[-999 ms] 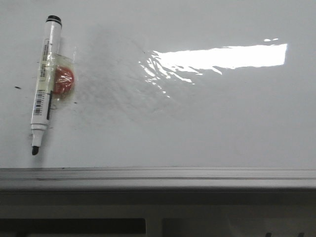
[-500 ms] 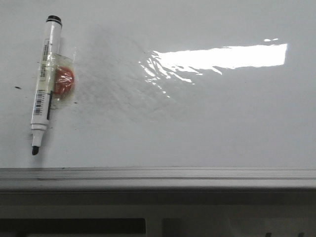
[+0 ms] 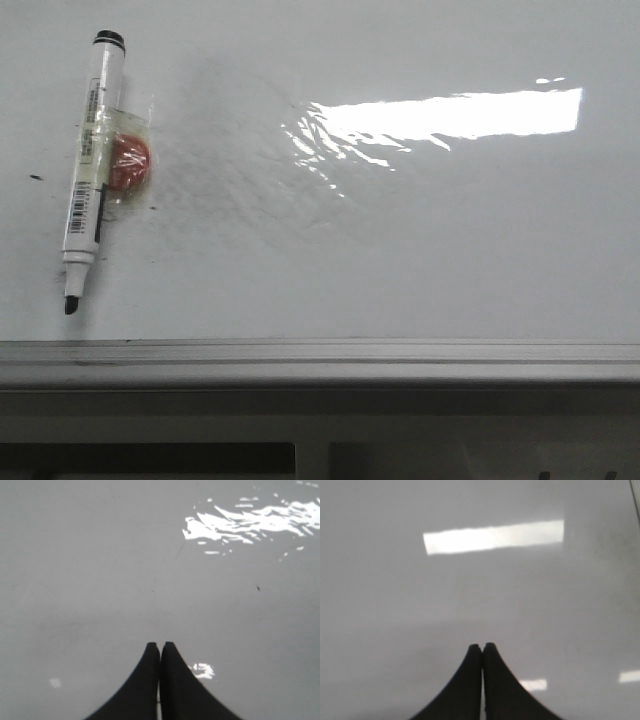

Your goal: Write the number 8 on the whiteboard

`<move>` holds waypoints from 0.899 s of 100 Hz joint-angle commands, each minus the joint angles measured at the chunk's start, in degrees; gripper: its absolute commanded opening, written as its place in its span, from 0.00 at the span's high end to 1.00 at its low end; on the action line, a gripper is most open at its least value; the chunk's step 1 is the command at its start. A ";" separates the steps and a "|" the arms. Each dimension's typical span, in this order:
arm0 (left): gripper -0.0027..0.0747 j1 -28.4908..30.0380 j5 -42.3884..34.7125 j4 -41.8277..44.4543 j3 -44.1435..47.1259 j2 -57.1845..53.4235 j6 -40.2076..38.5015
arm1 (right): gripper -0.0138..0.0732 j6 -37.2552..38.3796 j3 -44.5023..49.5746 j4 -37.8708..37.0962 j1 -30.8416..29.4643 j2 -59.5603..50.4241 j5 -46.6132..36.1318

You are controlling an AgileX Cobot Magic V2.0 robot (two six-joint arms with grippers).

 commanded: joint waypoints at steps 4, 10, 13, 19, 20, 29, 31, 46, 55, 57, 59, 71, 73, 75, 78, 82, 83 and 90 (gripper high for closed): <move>0.99 0.08 -7.54 -2.99 2.18 -1.54 -0.31 | 0.91 2.68 0.80 3.07 -0.38 -1.24 -11.70; 0.99 0.08 -7.65 -4.30 2.04 -1.54 -0.31 | 0.91 2.68 0.69 3.08 -0.38 -1.24 -13.87; 0.99 0.08 -7.65 -4.72 1.79 -1.54 -0.31 | 0.91 2.68 0.59 3.08 -0.38 -1.24 -14.47; 0.99 0.08 -7.52 -5.12 1.16 -1.54 -0.31 | 0.91 2.68 0.26 3.08 -0.38 -1.24 -14.10; 0.99 0.08 -7.39 -5.12 1.04 -1.54 -0.31 | 0.91 2.68 0.09 3.08 -0.38 -1.24 -13.81; 0.99 0.08 -5.63 -4.65 -1.38 -1.40 -0.21 | 0.91 2.68 -1.65 3.08 -0.38 -1.24 -9.70; 0.99 0.08 -5.13 -4.65 -2.04 -1.24 -0.21 | 0.91 2.68 -2.35 3.08 -0.38 -1.24 -8.18; 0.99 0.08 1.48 -4.16 -7.83 2.75 -0.21 | 0.91 2.58 -7.89 3.08 -0.28 0.65 3.12; 0.99 0.08 2.26 -4.03 -10.41 6.35 -0.21 | 0.91 2.58 -11.13 3.08 -0.28 3.71 7.35; 0.99 0.08 2.38 -4.03 -10.98 7.09 -0.21 | 0.91 2.58 -11.69 3.08 -0.28 4.61 8.15; 0.99 0.08 2.38 -4.03 -11.53 7.79 -0.21 | 0.91 2.58 -12.51 3.08 -0.28 5.24 9.38; 0.99 0.08 2.24 -3.28 -13.97 10.96 -0.10 | 0.91 2.58 -16.77 3.08 -0.28 11.04 16.05; 0.99 0.08 2.09 -3.13 -14.02 11.26 -0.10 | 0.91 2.58 -17.31 3.08 -0.28 11.84 16.66; 0.99 0.08 1.95 -2.80 -14.19 11.66 -0.10 | 0.91 2.58 -17.67 3.08 -0.28 12.31 16.77; 0.99 0.08 1.47 -2.11 -14.28 12.27 -0.10 | 0.91 2.58 -18.04 3.08 -0.28 13.10 16.46; 0.99 0.08 1.02 -1.80 -14.28 12.67 -0.10 | 0.91 2.58 -18.05 2.94 -0.28 13.41 15.32; 0.99 0.08 0.91 -1.82 -14.28 12.87 -0.10 | 0.91 2.58 -18.05 2.78 -0.28 13.41 14.86; 0.94 0.08 -0.70 -2.05 -14.28 13.56 -0.10 | 0.91 2.58 -18.05 1.48 -0.28 13.51 13.43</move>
